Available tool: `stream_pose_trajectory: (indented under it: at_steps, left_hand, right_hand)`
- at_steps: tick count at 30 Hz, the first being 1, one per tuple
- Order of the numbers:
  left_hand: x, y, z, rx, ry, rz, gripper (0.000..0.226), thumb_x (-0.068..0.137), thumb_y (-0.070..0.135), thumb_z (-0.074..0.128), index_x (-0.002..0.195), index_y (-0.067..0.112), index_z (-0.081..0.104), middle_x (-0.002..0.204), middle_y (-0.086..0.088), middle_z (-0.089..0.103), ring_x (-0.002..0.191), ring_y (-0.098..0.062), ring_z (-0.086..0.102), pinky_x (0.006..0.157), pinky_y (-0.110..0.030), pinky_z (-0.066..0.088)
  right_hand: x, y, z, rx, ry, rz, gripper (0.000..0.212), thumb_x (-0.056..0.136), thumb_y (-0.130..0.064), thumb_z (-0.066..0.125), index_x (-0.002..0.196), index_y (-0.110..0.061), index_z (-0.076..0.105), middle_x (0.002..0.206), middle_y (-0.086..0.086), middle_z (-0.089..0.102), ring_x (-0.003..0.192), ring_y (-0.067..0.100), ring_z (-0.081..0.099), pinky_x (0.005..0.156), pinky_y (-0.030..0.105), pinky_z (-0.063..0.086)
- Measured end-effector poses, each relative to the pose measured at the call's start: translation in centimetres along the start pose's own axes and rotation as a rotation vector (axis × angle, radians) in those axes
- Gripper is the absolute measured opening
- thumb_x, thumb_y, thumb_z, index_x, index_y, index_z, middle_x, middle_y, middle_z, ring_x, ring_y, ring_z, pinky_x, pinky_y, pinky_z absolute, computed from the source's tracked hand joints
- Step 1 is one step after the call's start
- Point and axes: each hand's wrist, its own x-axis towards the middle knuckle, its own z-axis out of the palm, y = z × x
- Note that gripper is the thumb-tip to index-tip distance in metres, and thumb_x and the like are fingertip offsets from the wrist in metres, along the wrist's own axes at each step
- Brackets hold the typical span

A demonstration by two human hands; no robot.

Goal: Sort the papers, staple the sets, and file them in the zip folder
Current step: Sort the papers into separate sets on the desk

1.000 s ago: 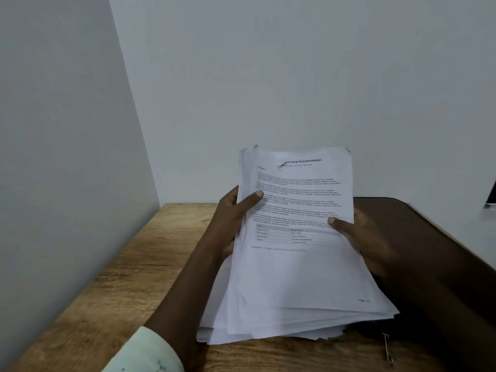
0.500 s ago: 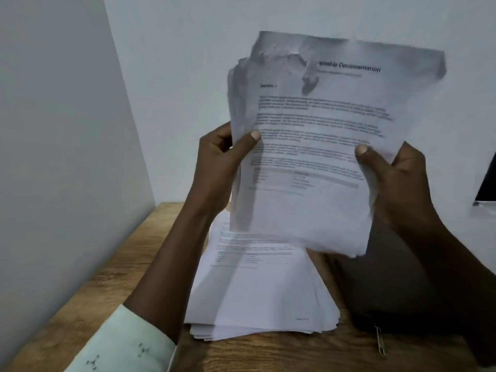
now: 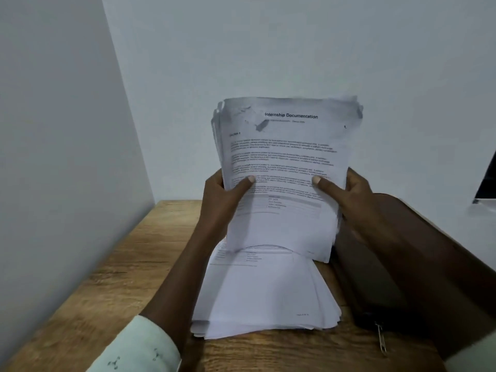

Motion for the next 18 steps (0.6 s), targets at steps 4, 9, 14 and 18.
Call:
stream_pose_trajectory:
  at_steps: [4,9,14,18]
  left_hand:
    - [0.5,0.3,0.3,-0.025,0.036,-0.022,0.017,0.092,0.011,0.068,0.108,0.014,0.071,0.105,-0.004,0.076,0.098,-0.020,0.073,0.085,-0.037,0.058]
    - [0.7,1.6,0.7,-0.084,-0.005,0.024,0.018,0.091,0.010,0.068,0.107,0.015,0.070,0.106,-0.001,0.076,0.099,-0.020,0.072,0.084,-0.033,0.059]
    - [-1.0,-3.8,0.0,0.052,0.016,-0.153,0.028,0.086,0.012,0.075,0.113,0.019,0.070,0.106,0.003,0.076,0.101,-0.016,0.071,0.090,-0.038,0.056]
    - [-0.5,-3.5,0.2,0.011,0.085,-0.129,0.023,0.089,0.013,0.071,0.112,0.017,0.071,0.105,0.002,0.076,0.100,-0.016,0.072,0.087,-0.033,0.057]
  right_hand:
    - [0.4,-0.8,0.8,-0.116,0.052,-0.078,0.015,0.095,-0.026,0.062,0.108,-0.030,0.068,0.104,-0.014,0.073,0.103,0.008,0.069,0.087,0.023,0.055]
    - [0.3,-1.0,0.7,-0.063,0.072,-0.092,0.026,0.089,-0.025,0.068,0.115,-0.024,0.066,0.107,-0.014,0.072,0.101,0.004,0.069,0.083,0.018,0.054]
    - [-0.3,2.6,1.8,0.022,0.053,0.063,0.022,0.092,-0.016,0.066,0.113,-0.024,0.067,0.115,0.000,0.072,0.110,0.021,0.067,0.101,0.048,0.050]
    - [0.1,1.4,2.0,-0.051,0.071,-0.017,0.022,0.097,-0.017,0.059,0.117,-0.025,0.064,0.115,-0.005,0.070,0.110,0.014,0.066,0.100,0.040,0.051]
